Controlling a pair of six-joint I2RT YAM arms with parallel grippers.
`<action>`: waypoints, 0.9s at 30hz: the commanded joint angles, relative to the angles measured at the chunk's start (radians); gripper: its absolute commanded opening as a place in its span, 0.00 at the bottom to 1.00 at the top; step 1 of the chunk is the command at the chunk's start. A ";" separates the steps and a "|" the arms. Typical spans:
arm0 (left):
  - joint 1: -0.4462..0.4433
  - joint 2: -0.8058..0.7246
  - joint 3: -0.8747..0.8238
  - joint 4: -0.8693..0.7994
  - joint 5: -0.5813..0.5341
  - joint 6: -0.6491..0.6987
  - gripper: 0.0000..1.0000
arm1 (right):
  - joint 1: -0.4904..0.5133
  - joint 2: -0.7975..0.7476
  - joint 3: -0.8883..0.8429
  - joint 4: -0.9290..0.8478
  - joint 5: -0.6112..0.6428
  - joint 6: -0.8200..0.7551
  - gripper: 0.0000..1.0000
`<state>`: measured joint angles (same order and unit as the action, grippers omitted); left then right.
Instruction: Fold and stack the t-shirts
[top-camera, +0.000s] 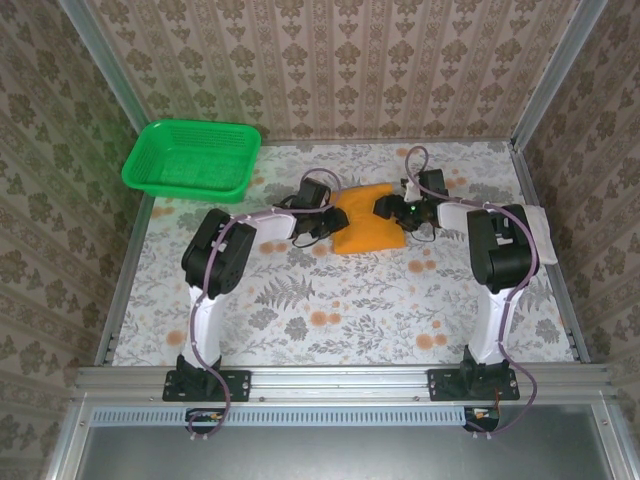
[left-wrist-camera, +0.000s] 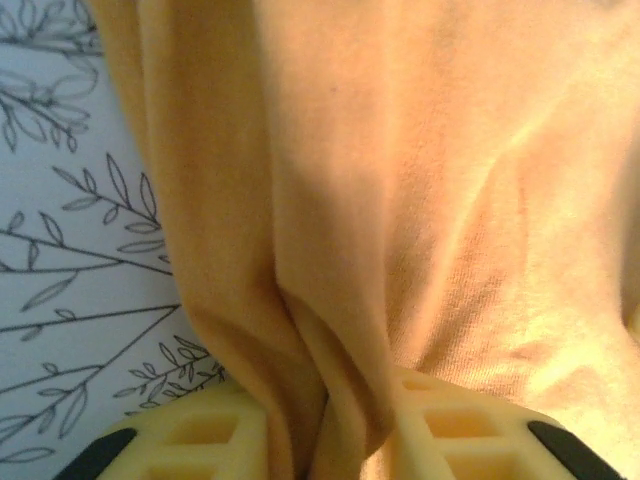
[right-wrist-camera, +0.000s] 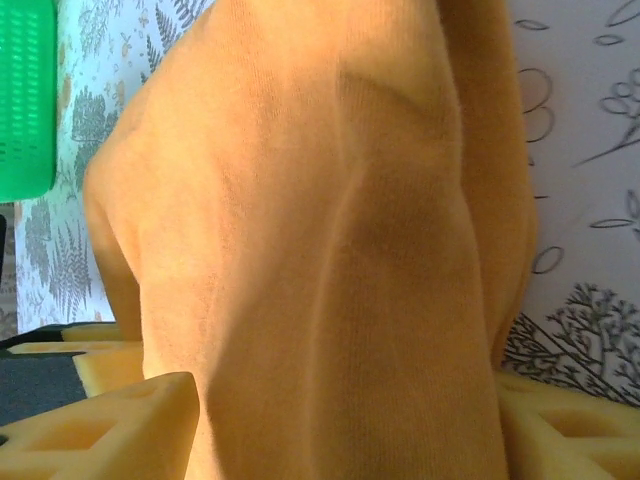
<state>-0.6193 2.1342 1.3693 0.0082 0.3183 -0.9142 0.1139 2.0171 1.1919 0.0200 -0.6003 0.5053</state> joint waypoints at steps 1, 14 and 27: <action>-0.008 0.038 0.007 -0.018 0.038 -0.005 0.25 | 0.047 0.042 0.024 0.009 -0.094 0.019 0.68; -0.007 -0.001 -0.054 0.054 0.028 -0.003 0.57 | 0.062 0.013 0.056 -0.055 -0.042 -0.060 0.00; -0.009 -0.254 -0.304 0.218 -0.085 0.186 1.00 | 0.033 -0.183 0.108 -0.474 0.480 -0.516 0.00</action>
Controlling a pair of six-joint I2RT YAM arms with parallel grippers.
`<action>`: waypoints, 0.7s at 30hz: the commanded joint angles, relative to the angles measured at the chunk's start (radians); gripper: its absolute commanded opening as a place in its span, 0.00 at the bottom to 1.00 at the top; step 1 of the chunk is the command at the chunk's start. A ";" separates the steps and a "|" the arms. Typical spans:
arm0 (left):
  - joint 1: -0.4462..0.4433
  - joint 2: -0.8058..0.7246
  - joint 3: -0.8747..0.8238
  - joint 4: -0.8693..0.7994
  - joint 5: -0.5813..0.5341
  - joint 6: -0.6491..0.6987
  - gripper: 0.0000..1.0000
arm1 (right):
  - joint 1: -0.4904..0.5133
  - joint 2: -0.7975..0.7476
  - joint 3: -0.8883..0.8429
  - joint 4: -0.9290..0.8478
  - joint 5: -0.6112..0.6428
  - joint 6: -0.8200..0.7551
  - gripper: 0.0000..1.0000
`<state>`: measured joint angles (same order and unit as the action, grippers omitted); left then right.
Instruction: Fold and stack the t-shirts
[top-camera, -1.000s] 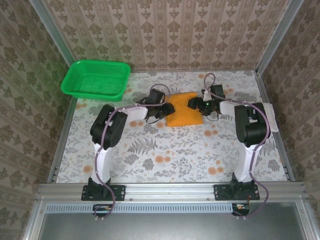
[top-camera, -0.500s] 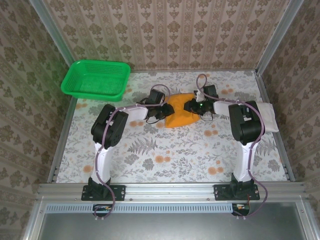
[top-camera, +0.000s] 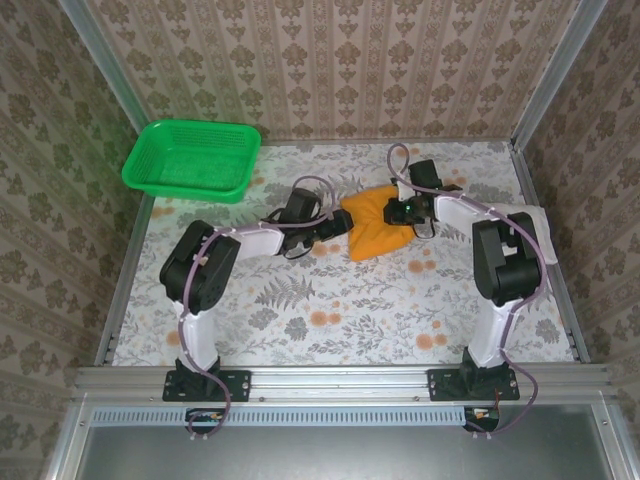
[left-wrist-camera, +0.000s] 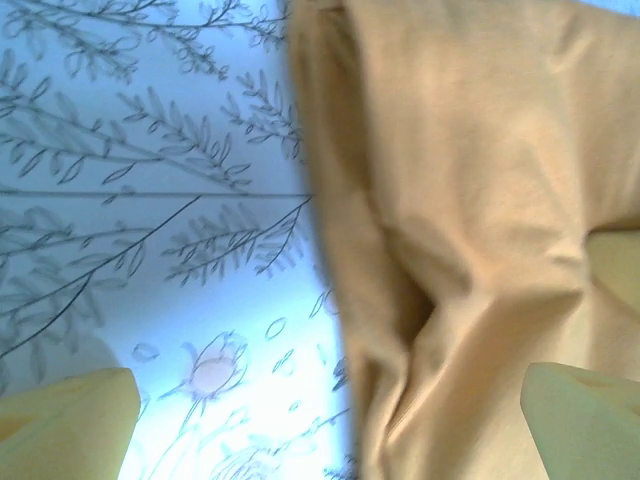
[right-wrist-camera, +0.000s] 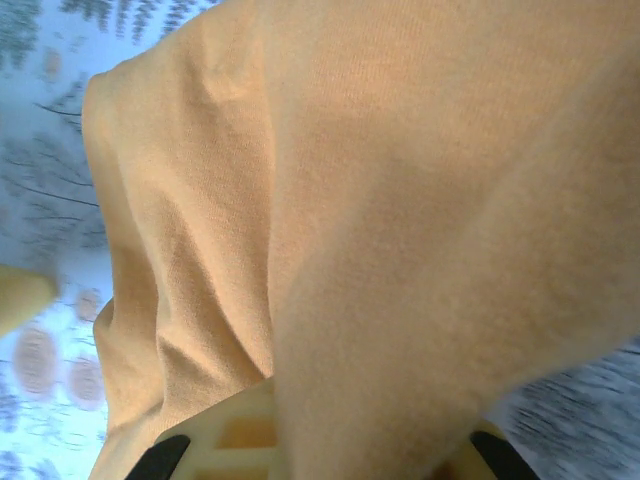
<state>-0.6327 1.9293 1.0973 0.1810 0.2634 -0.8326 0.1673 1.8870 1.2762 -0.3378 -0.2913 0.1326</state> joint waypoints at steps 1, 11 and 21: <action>0.002 -0.062 -0.043 0.059 -0.033 0.147 1.00 | -0.030 -0.065 0.018 -0.125 0.196 -0.176 0.00; -0.018 -0.149 -0.087 0.150 0.015 0.421 1.00 | -0.187 -0.181 -0.015 -0.234 0.319 -0.391 0.00; -0.055 -0.164 -0.094 0.268 0.099 0.566 1.00 | -0.374 -0.242 0.080 -0.356 0.269 -0.465 0.00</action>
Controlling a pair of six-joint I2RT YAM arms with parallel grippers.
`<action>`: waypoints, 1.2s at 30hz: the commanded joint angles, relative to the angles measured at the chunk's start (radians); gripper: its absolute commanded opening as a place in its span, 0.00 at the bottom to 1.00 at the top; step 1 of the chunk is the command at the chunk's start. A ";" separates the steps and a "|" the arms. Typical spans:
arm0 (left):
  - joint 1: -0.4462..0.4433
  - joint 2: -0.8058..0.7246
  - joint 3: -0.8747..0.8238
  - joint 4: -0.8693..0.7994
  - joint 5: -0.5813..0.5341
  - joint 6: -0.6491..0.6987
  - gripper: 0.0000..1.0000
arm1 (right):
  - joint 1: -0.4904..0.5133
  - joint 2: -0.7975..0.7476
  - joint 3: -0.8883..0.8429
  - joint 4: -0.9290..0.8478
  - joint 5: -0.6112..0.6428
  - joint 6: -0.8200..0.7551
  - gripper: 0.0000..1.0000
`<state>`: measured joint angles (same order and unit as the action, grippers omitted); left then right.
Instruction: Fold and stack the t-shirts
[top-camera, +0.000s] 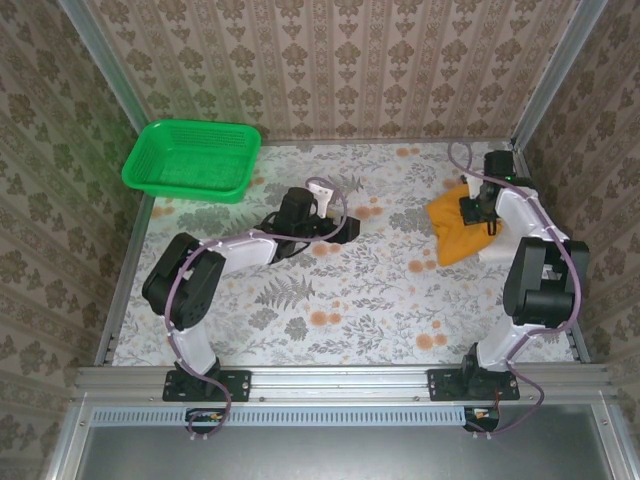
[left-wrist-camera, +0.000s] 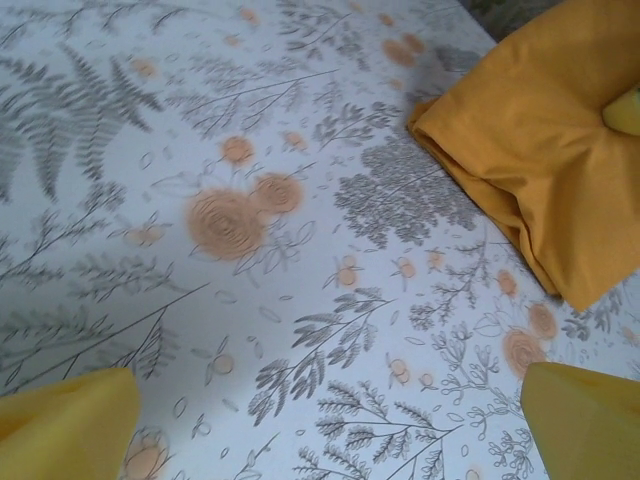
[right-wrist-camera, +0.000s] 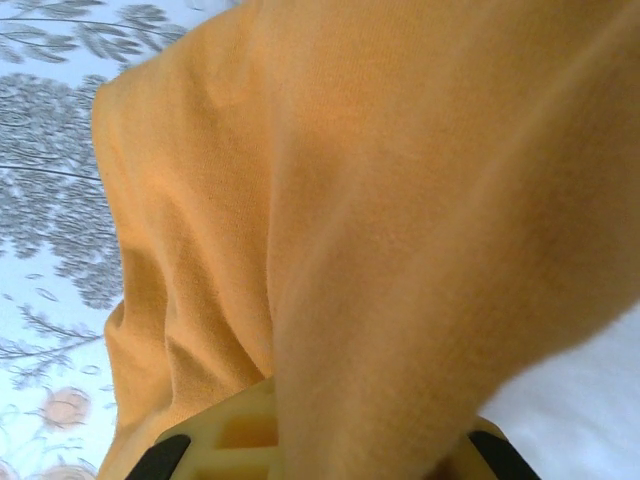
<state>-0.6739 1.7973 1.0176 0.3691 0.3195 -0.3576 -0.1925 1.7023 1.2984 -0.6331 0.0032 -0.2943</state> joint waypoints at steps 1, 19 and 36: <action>-0.018 -0.032 -0.016 0.087 0.044 0.111 1.00 | -0.021 -0.059 0.075 -0.079 -0.029 -0.041 0.00; -0.023 -0.055 -0.046 0.109 0.033 0.149 1.00 | -0.163 -0.046 0.299 -0.297 -0.054 -0.110 0.00; -0.023 -0.034 0.001 0.094 0.069 0.157 1.00 | -0.218 0.126 0.400 -0.337 -0.064 -0.115 0.00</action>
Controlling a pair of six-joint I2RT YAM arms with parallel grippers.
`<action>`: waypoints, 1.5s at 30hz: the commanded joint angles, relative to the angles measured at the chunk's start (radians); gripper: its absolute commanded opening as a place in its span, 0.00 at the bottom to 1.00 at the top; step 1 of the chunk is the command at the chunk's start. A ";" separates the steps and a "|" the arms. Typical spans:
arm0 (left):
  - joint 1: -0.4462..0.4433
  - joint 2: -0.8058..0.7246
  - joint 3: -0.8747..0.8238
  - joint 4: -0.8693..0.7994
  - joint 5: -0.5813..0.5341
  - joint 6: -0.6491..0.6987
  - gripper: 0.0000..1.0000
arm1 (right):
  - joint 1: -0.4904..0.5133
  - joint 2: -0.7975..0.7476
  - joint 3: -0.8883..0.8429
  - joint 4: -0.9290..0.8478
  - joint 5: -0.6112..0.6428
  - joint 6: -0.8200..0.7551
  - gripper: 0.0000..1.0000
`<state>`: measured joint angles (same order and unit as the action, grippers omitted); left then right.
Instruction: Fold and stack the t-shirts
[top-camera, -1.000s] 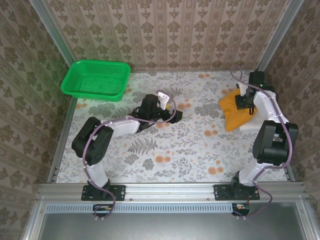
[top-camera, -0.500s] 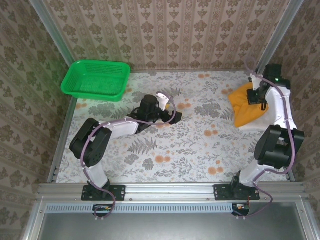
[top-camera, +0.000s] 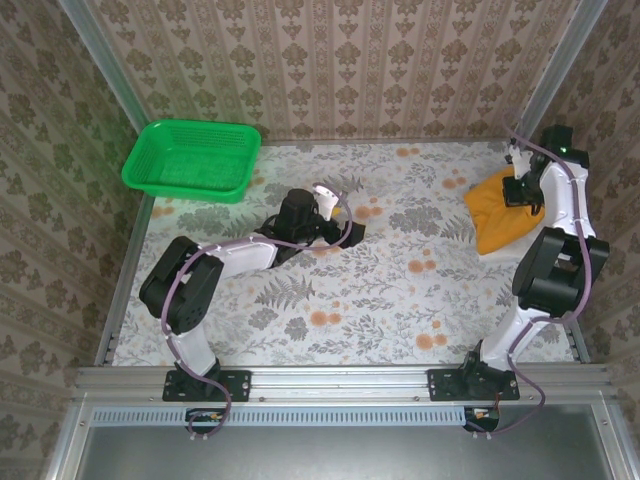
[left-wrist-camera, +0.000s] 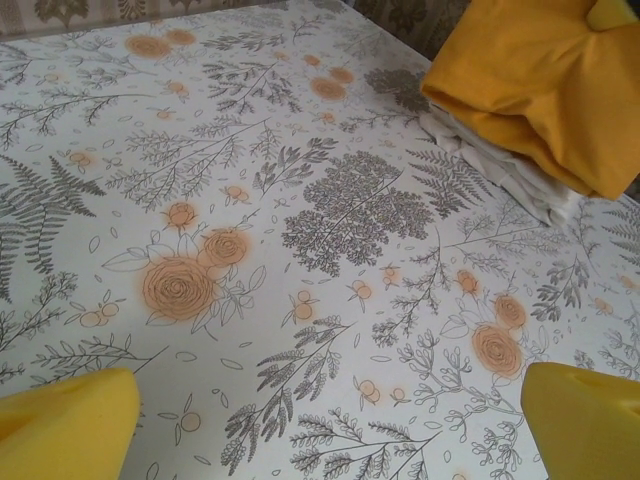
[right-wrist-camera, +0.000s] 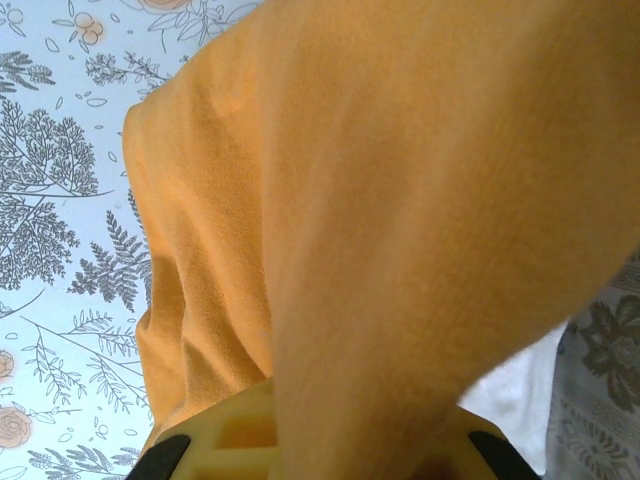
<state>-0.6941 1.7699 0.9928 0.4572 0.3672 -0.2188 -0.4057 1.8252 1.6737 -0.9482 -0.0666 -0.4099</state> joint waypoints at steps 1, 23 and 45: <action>-0.005 -0.017 0.013 0.011 0.008 0.017 1.00 | -0.005 0.008 0.016 -0.026 0.035 0.000 0.00; -0.012 -0.091 -0.105 0.060 -0.111 -0.005 1.00 | -0.006 -0.035 -0.096 0.185 0.399 0.021 0.86; 0.205 -0.412 -0.302 -0.123 -0.266 0.166 1.00 | 0.043 -0.016 -0.329 0.407 0.003 0.488 0.91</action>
<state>-0.5453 1.4296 0.7162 0.4107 0.1150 -0.1181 -0.3538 1.8431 1.3785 -0.6014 0.0177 0.0013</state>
